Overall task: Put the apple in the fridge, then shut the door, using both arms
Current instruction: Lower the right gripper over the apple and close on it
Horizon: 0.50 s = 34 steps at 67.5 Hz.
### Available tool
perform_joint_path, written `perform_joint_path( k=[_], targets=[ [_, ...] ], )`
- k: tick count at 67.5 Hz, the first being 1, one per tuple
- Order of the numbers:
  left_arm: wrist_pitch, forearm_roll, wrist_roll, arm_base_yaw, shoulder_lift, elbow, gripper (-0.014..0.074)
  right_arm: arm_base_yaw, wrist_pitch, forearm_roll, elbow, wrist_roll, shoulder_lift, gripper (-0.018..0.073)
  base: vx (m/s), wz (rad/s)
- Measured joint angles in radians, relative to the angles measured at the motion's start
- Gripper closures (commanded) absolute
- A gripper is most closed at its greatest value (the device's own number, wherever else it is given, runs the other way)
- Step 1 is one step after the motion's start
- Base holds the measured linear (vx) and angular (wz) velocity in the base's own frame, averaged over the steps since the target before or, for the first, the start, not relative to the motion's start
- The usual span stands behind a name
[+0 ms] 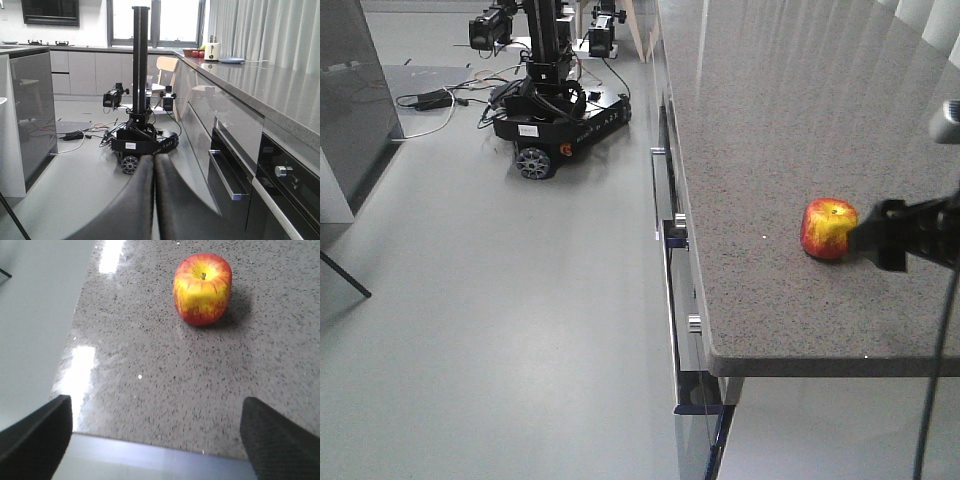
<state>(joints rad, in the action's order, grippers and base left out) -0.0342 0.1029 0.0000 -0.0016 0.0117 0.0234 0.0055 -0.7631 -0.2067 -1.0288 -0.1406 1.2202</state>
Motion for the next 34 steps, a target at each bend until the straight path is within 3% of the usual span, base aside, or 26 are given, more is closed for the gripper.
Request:
perform_joint_path(
  k=[18, 34],
  targets=[
    [0.000, 0.000, 0.000, 0.000, 0.000, 0.000, 0.0602, 0.000, -0.017, 0.002, -0.201, -0.002, 0.276, -0.0111, 0.00, 0.00],
    [0.000, 0.000, 0.000, 0.000, 0.000, 0.000, 0.0602, 0.000, -0.074, 0.075, -0.401, 0.038, 0.485, -0.0101, 0.00, 0.00]
  ],
)
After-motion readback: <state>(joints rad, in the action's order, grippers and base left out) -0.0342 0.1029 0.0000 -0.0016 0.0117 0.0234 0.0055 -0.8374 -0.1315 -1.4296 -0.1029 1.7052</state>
